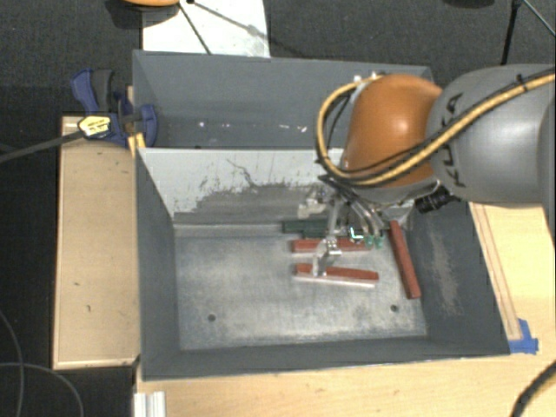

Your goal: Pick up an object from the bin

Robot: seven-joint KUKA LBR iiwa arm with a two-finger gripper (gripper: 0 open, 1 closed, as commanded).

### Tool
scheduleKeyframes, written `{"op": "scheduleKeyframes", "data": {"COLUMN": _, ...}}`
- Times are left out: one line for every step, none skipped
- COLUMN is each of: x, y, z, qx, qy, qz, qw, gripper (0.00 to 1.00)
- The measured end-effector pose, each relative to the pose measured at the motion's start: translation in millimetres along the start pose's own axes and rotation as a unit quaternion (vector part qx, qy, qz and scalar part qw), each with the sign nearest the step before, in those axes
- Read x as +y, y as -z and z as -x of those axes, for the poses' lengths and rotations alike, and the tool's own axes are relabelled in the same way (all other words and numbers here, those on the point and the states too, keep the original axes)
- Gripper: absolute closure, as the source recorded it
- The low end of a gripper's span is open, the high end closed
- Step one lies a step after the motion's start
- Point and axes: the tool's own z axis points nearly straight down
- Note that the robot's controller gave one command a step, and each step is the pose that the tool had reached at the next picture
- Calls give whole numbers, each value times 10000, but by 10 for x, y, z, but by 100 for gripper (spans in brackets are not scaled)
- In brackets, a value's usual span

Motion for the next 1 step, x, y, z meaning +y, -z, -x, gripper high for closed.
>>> {"op": "scheduleKeyframes", "data": {"x": -3, "y": 43, "z": 19, "qx": -40, "qy": -7, "qz": 2, "qw": 10000, "gripper": 0}}
